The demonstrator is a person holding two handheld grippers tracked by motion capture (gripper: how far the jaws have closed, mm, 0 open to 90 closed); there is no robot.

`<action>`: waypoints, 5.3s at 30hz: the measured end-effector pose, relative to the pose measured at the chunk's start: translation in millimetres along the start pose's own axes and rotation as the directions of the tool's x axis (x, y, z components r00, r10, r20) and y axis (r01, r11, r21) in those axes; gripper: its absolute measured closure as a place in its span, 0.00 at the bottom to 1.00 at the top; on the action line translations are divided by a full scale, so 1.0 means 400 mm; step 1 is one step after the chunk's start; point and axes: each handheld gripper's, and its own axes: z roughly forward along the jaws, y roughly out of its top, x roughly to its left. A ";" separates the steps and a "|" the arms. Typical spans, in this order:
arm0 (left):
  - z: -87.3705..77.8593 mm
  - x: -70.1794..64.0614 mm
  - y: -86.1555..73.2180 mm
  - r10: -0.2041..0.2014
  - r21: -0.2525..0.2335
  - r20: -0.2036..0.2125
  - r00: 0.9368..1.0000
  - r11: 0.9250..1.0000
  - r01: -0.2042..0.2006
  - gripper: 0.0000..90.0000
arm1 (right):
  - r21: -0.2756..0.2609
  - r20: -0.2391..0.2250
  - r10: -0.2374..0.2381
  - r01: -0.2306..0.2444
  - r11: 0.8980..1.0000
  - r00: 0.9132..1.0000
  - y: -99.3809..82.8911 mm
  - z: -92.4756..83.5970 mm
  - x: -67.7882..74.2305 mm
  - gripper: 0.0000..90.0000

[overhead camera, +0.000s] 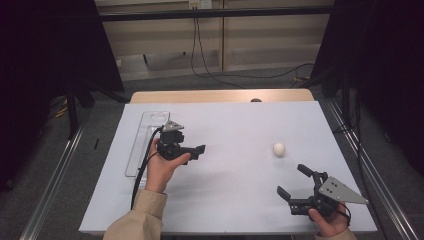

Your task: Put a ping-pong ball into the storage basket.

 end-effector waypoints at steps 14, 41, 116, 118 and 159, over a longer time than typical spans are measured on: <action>0.028 -0.025 0.002 0.008 -0.001 0.020 1.000 1.000 -0.008 0.12 | 0.001 -0.002 0.000 0.000 1.000 1.000 0.000 0.000 -0.001 0.02; 0.088 -0.076 0.002 0.044 0.012 0.062 0.997 0.999 -0.045 0.11 | 0.000 -0.001 0.001 -0.001 1.000 1.000 0.000 -0.001 -0.002 0.02; 0.206 -0.188 -0.004 0.104 0.020 0.142 0.984 0.994 -0.108 0.11 | -0.003 -0.006 0.003 -0.003 1.000 1.000 0.000 -0.003 -0.002 0.02; 0.209 -0.189 -0.004 0.106 0.022 0.144 0.984 0.994 -0.110 0.11 | -0.001 -0.006 0.000 0.000 1.000 1.000 0.000 -0.002 -0.002 0.02; 0.274 -0.242 -0.002 0.133 0.020 0.173 0.976 0.990 -0.139 0.11 | -0.002 -0.008 0.000 0.000 1.000 1.000 0.000 -0.002 -0.002 0.02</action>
